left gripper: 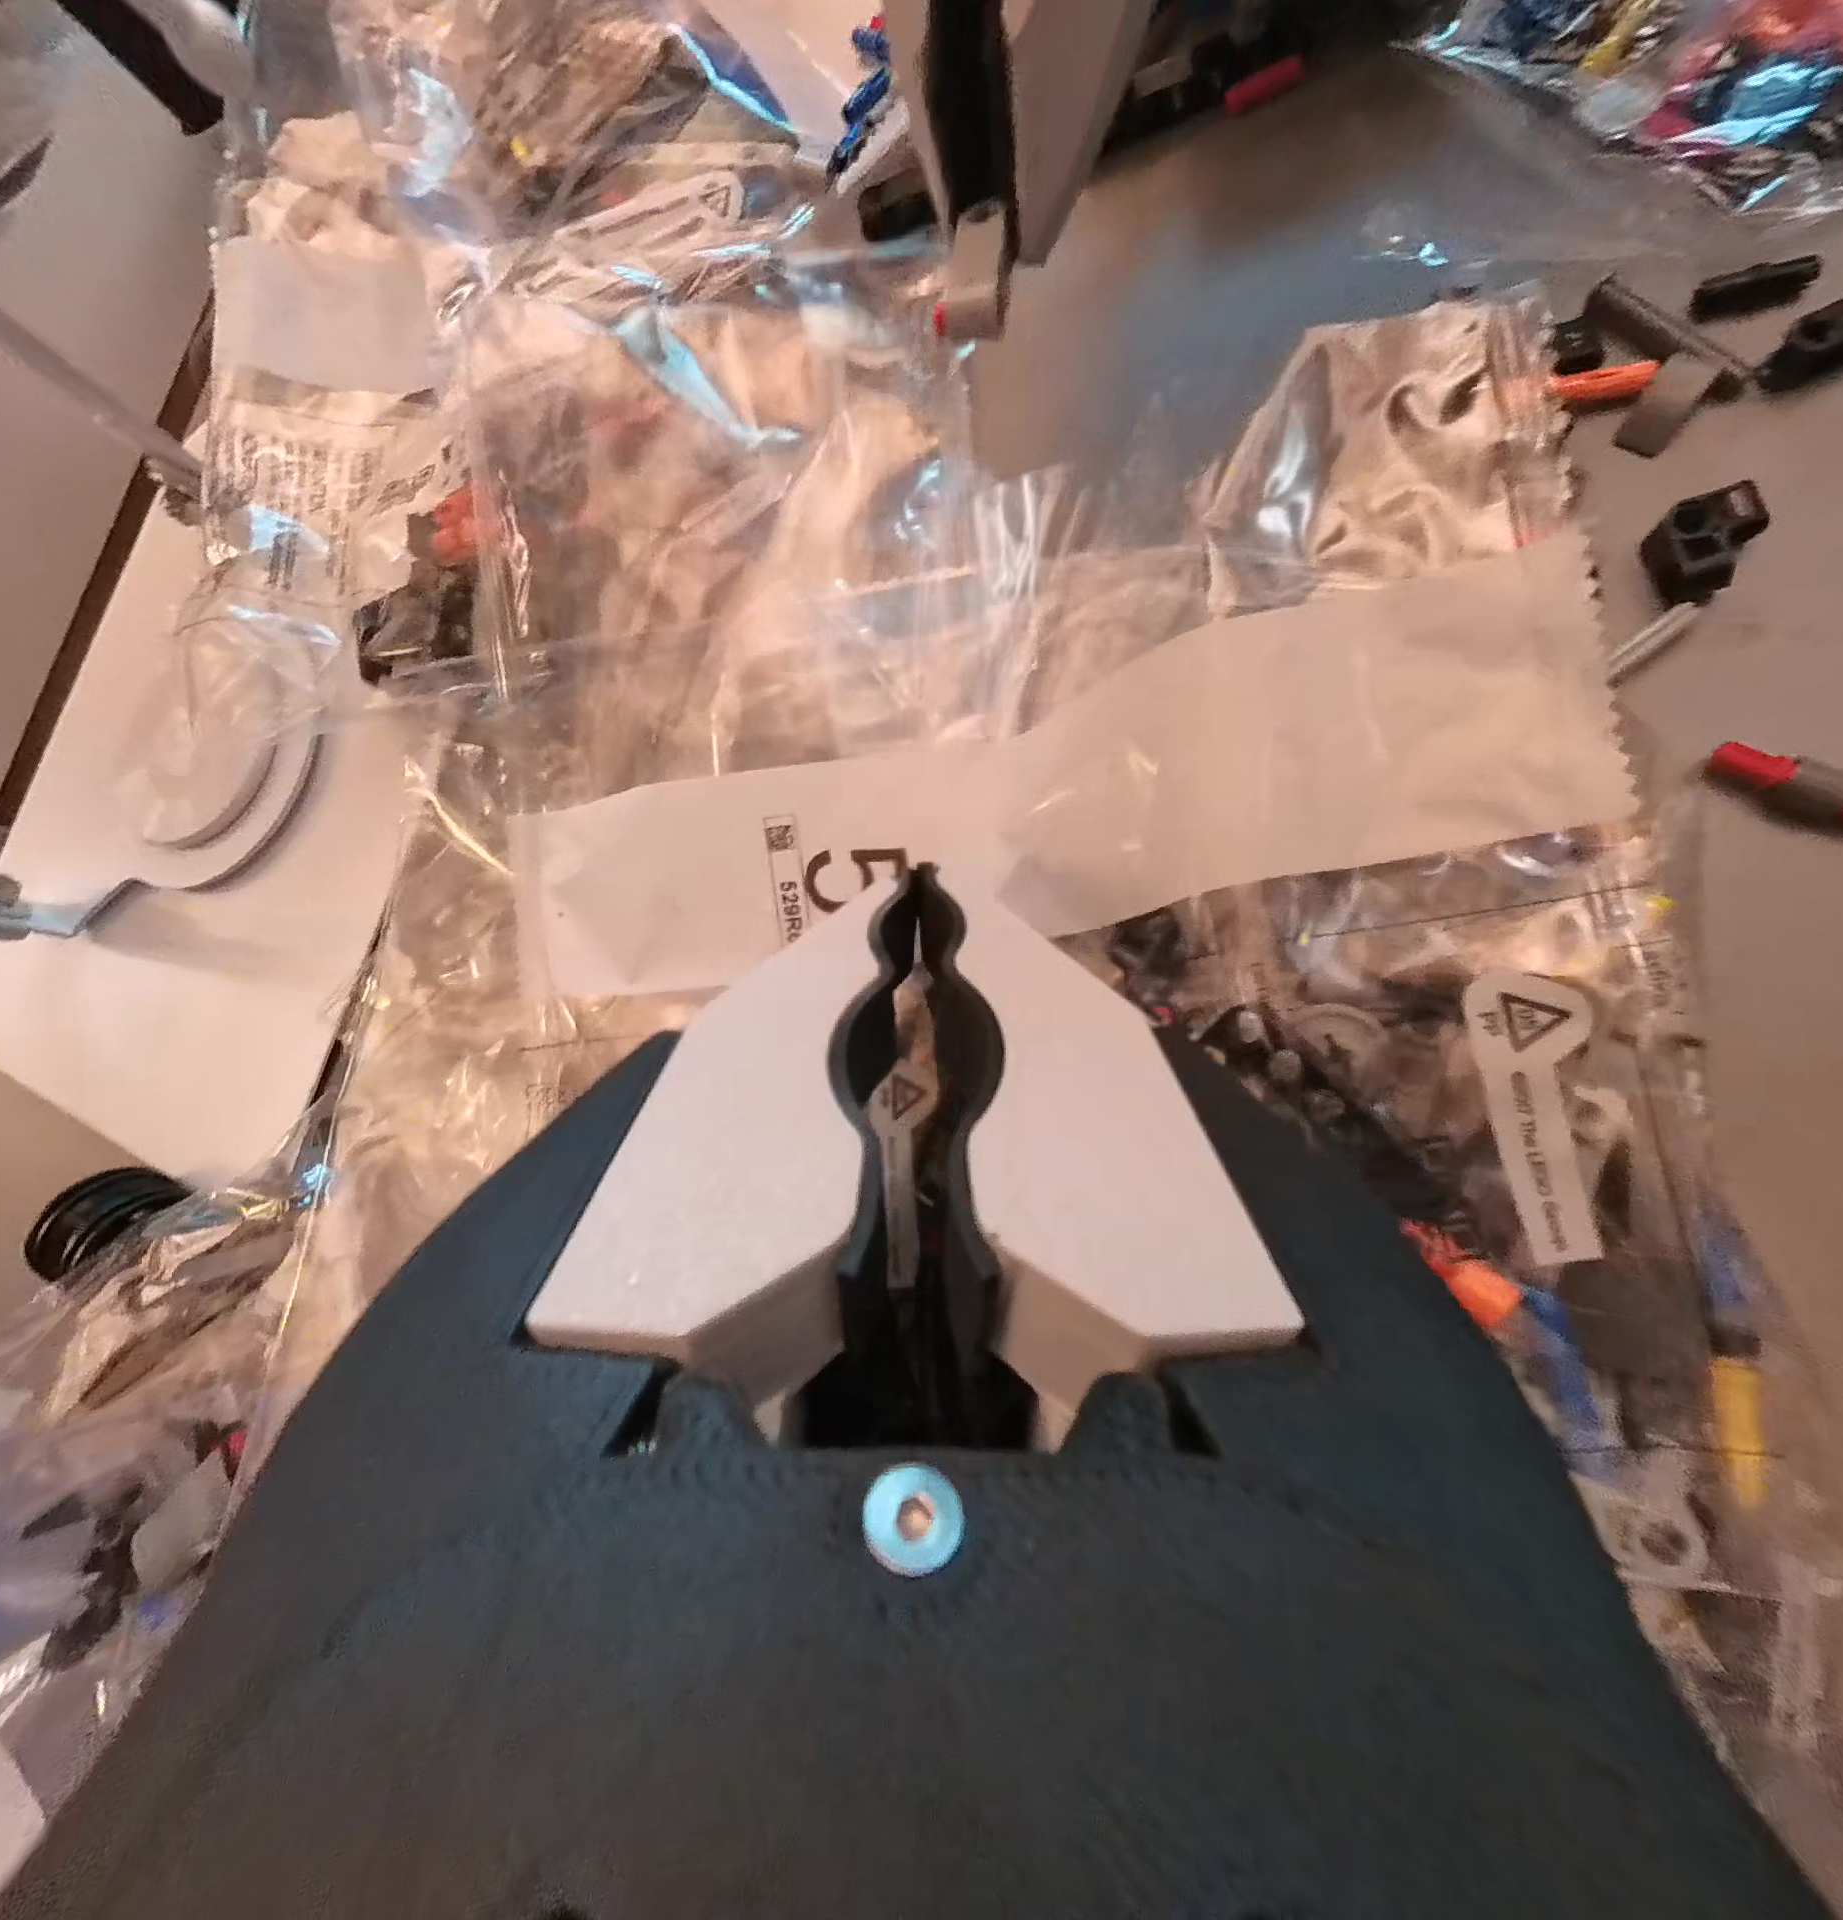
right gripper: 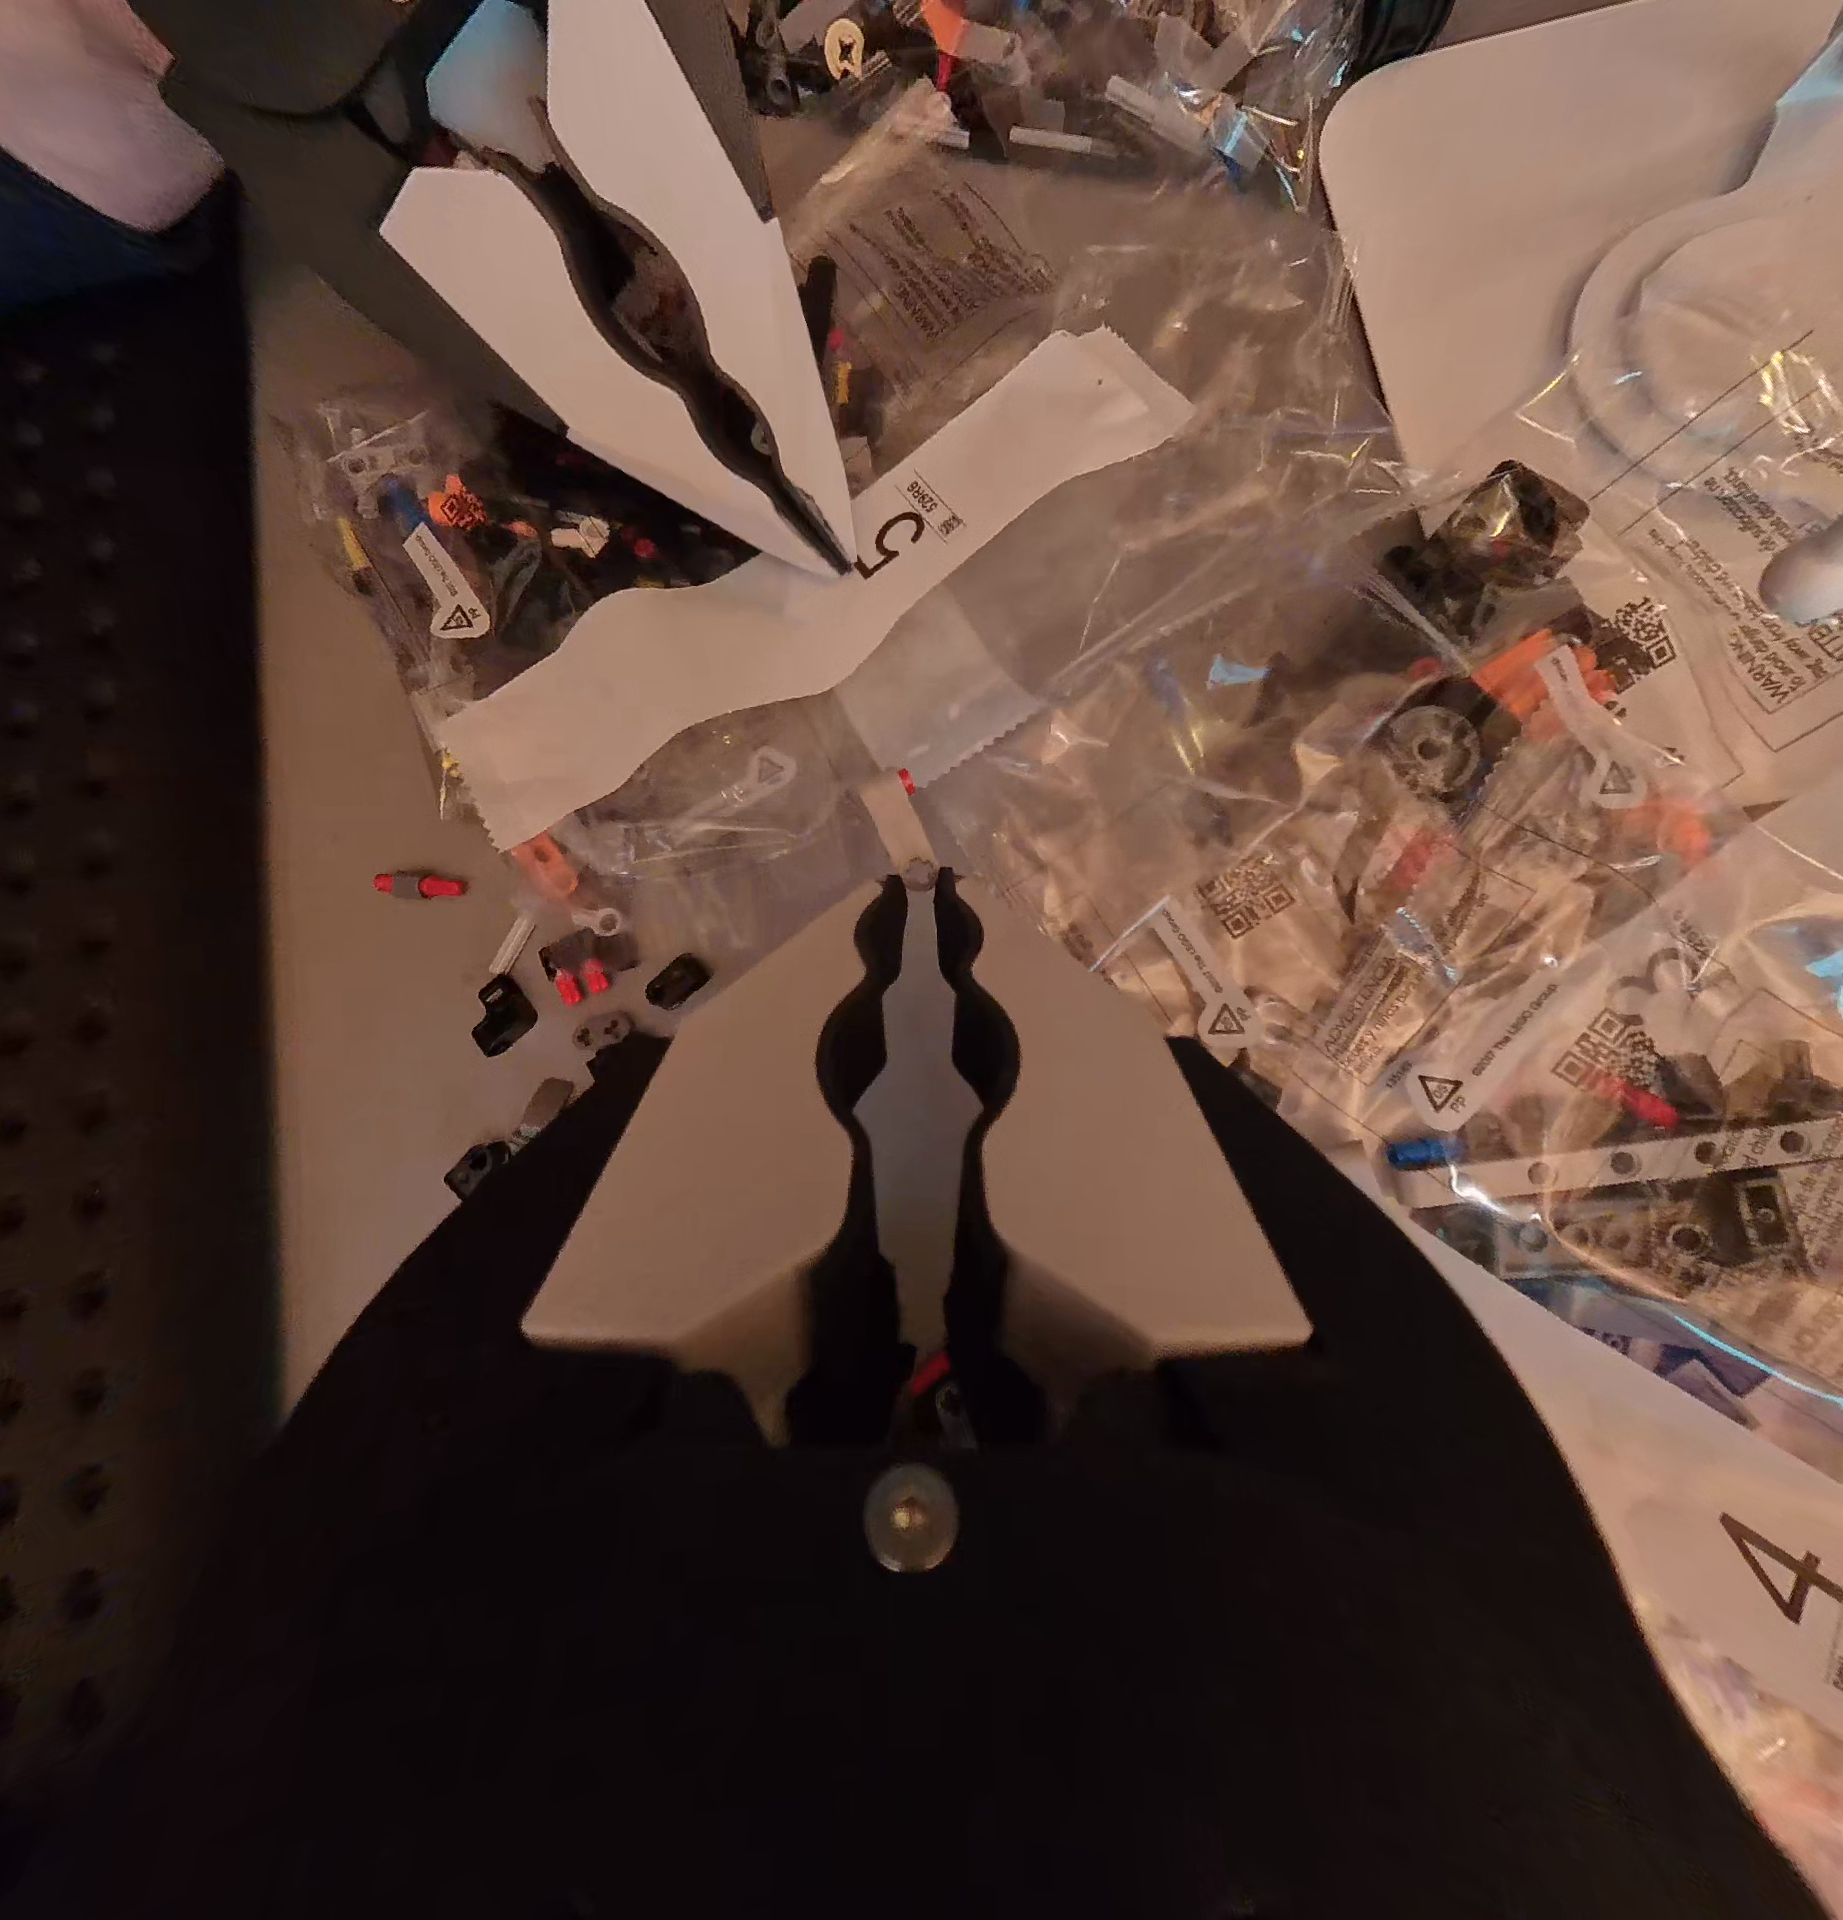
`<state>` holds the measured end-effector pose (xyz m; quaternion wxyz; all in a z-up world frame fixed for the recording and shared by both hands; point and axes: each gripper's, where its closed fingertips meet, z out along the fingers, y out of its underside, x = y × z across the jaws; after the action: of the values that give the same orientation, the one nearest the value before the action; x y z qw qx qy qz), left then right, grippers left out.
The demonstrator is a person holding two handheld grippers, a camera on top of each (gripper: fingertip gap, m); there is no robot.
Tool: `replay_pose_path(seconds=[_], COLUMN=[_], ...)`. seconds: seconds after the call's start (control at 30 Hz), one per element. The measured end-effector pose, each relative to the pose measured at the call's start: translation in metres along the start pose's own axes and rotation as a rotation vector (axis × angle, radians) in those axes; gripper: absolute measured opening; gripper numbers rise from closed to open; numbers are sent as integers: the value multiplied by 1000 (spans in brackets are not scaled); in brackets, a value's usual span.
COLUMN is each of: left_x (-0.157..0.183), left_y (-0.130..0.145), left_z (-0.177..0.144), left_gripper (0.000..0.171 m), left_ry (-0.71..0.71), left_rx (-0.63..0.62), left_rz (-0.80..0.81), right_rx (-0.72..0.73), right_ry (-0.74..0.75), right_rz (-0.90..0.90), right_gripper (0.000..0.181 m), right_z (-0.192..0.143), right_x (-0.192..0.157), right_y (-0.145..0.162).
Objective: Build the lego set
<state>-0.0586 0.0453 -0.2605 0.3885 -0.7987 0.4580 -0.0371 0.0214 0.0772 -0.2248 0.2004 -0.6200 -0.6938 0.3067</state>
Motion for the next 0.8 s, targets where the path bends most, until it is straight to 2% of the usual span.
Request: replay_pose_path(seconds=[0.13,0.33,0.47,0.6,0.67,0.73,0.8], left_x=[-9,-11,-6,5,10,8,8], left_y=[2,-21,-31,-27,-27,-26,-24], left_z=[1,8,25,41,43,44,44], left_gripper=[0,28,39,30,14,4,0], left_ry=[-35,-18,1,78,104,75,63], left_rx=[-9,75,20,-68,-65,-69,-76], left_rz=[-28,-56,14,51,64,82,104], right_rx=[1,7,21,27,24,20,15], right_ry=[11,26,31,29,25,23,20], right_rz=[3,9,18,27,31,33,35], right_gripper=[3,3,3,3,3,3,3], right_z=[-2,-5,-8,-10,-9,-8,-6], right_x=[3,7,9,11,12,13,13], right_y=[1,2,1,3,4,6,6])
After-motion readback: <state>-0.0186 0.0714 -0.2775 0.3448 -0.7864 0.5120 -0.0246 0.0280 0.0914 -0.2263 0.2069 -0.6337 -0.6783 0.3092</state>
